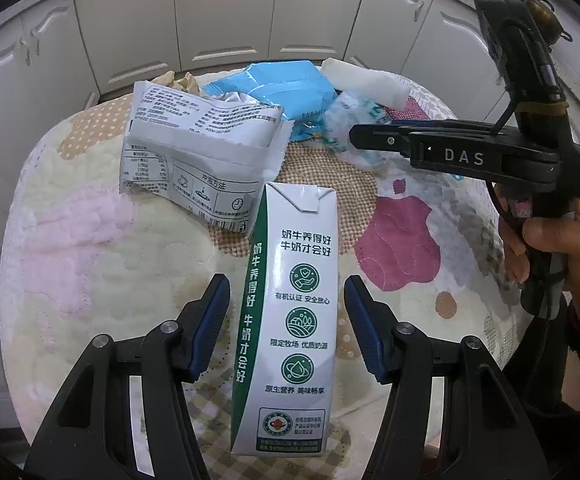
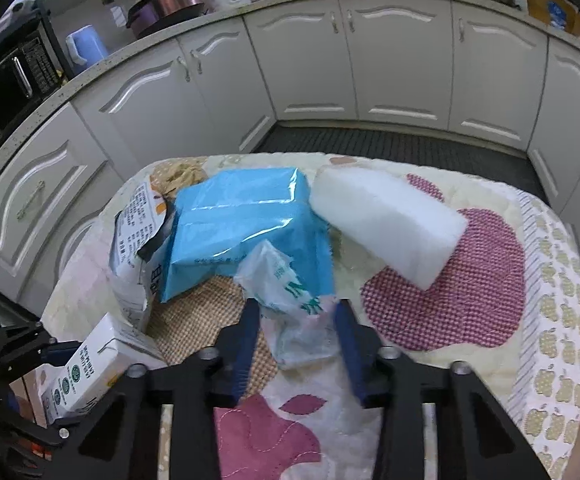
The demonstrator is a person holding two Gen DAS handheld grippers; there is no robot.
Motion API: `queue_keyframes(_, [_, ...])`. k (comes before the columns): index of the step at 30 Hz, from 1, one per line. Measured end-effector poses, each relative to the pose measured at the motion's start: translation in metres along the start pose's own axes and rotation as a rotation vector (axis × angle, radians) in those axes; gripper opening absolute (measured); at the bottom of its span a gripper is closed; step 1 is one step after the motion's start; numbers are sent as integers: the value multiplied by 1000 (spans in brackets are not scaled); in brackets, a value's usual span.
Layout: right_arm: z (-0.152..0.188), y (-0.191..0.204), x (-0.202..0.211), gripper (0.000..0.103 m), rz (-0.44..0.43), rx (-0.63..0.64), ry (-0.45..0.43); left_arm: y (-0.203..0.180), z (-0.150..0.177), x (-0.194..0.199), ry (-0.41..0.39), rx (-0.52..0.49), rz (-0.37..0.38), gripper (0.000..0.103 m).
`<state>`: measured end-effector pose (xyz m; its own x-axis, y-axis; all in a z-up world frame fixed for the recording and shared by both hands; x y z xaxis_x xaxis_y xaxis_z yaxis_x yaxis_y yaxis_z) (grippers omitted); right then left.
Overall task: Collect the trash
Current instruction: 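Grasp the white milk carton with the left tool while the right tool grasps the clear plastic bag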
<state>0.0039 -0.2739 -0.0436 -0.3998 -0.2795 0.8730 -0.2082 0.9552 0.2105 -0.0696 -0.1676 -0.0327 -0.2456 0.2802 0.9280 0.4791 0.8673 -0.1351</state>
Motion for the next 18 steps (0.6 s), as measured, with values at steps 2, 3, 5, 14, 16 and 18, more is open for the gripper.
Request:
queue_keyframes(2, [3, 1, 2, 20, -4, 3, -8, -1, 1, 2, -5, 1, 4, 52])
queue_keyframes(3, [5, 2, 5, 18, -18, -1, -14, -1, 2, 2, -3, 6, 11, 40])
queue_keyframes(5, [10, 0, 13, 17, -26, 0, -26, -1, 4, 2, 3, 28, 43, 38])
queue_keyframes(14, [43, 6, 57, 16, -8, -3, -70, -5, 10, 20, -45, 44, 57, 37])
queue_keyframes(16, [50, 6, 62, 16, -9, -15, -73, -7, 11, 22, -56, 41, 44, 37])
queue_keyframes(18, [56, 5, 67, 16, -5, -24, -76, -11, 12, 25, -67, 37, 26, 37])
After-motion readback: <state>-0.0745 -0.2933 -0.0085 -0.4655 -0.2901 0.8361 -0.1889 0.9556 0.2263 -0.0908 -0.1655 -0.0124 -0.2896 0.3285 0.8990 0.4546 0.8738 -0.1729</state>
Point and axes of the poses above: each gripper's, at about its wrist camera, not at the fingertips, and x roughly against the way its jaws point, y to its left, z to its underside, the point moved 8 cm from there along -x, roughly the way its jaws point, and after that the axes turned 8 degrees about y, right-handed, at the moved point
